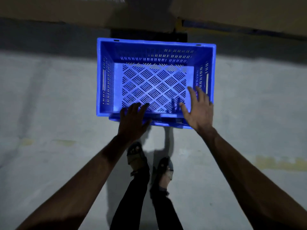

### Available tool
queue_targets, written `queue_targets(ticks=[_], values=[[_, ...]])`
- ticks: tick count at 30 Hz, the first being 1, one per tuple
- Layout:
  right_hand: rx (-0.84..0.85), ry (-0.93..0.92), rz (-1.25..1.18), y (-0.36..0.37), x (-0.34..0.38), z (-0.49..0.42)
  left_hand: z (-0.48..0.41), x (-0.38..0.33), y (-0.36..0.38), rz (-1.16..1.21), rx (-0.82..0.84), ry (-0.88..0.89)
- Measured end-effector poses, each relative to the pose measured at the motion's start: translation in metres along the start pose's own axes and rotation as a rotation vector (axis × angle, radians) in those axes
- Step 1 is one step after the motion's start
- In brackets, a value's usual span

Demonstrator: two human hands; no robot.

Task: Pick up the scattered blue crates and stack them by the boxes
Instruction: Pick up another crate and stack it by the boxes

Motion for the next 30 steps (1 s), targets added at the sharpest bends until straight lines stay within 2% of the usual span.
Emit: queue_targets(ticks=[5, 8, 12, 14, 19, 21, 26, 30], values=[[0.167, -0.203, 0.074, 0.027, 0.020, 0.017, 0.007, -0.005, 0.006, -0.062, -0.007, 0.025], [0.219, -0.280, 0.101, 0.044, 0.025, 0.028, 0.007, 0.000, 0.021, -0.175, 0.102, 0.029], [0.276, -0.346, 0.115, 0.064, 0.032, 0.031, -0.002, -0.002, 0.029, -0.304, 0.014, 0.114], [0.251, -0.379, 0.119, 0.069, 0.038, 0.028, -0.007, 0.002, 0.036, -0.298, -0.028, 0.159], [0.116, -0.413, 0.163, 0.076, 0.045, 0.016, -0.023, 0.014, 0.045, -0.113, -0.046, 0.130], [0.082, -0.414, 0.202, 0.081, 0.046, 0.011, -0.027, 0.017, 0.045, -0.071, -0.071, 0.182], [0.067, -0.518, 0.275, 0.088, 0.045, 0.004, -0.028, 0.018, 0.044, -0.052, -0.184, 0.226], [0.055, -0.468, 0.279, 0.084, 0.050, 0.011, -0.039, 0.022, 0.042, -0.114, -0.097, 0.270]])
Point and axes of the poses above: each hand's wrist, its own z-axis away from the middle knuckle, its own y-axis out of the palm, x = y × z, the point moved 8 cm from there along -z, towards the middle knuckle
